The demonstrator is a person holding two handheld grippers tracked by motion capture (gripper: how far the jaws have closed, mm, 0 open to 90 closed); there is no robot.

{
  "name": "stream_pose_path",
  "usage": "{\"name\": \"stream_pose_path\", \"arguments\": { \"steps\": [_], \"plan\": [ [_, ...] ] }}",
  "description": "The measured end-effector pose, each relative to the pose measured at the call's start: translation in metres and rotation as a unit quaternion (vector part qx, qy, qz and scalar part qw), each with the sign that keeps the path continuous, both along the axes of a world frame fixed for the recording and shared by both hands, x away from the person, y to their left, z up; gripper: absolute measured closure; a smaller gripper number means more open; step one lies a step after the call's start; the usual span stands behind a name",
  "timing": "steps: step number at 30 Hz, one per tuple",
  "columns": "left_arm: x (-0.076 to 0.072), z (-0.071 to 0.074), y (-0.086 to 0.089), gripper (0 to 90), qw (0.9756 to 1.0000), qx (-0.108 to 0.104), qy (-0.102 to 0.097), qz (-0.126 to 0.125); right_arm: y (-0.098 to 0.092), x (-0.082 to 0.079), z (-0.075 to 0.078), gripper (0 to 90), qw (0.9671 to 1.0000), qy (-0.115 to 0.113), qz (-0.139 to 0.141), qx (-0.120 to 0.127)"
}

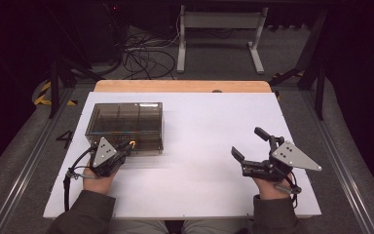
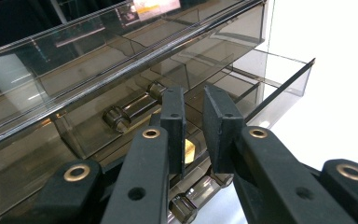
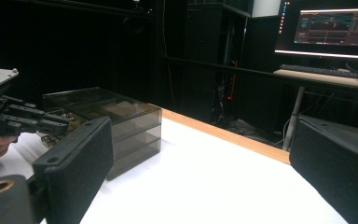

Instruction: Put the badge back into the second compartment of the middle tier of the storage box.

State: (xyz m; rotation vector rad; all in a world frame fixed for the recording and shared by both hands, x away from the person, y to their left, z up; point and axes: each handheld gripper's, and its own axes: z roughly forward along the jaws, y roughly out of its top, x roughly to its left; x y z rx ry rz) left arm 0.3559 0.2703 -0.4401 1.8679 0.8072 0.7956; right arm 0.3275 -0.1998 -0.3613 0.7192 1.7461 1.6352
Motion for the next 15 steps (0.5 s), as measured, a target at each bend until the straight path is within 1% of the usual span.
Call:
{"name": "stream_pose_path", "arguments": {
  "steps": [5,7,8,9,14,15],
  "plan": [
    [-0.0002,0.0,-0.0001,79.0,1.0,-0.001,0.0,-0.001,-0.0001,0.0002,-0.0002,7.2,1.0,0.0,-0.001,-0.001],
    [-0.0006,0.0002,-0.0002,79.0,1.0,-0.005,0.0,-0.001,0.0,0.0001,-0.0001,7.2,1.0,0.0,0.0,0.0],
    [-0.0005,0.0007,0.0003,79.0,1.0,-0.003,-0.003,0.0,0.0,0.0001,-0.0001,7.2,1.0,0.0,0.0,0.0],
    [-0.0008,0.0008,0.0003,79.0,1.0,-0.006,-0.002,-0.001,-0.0001,0.0,-0.0001,7.2,1.0,0.001,0.0,0.0],
    [-0.0011,0.0011,0.0008,77.4,1.0,-0.008,-0.001,-0.001,-0.0001,0.0002,0.0,7.2,1.0,0.0,0.0,0.0],
    [-0.0013,0.0007,0.0002,76.9,0.9999,-0.014,-0.001,0.0,-0.0001,0.0001,0.0,7.2,1.0,0.0,0.0,0.0]
  ]
}}
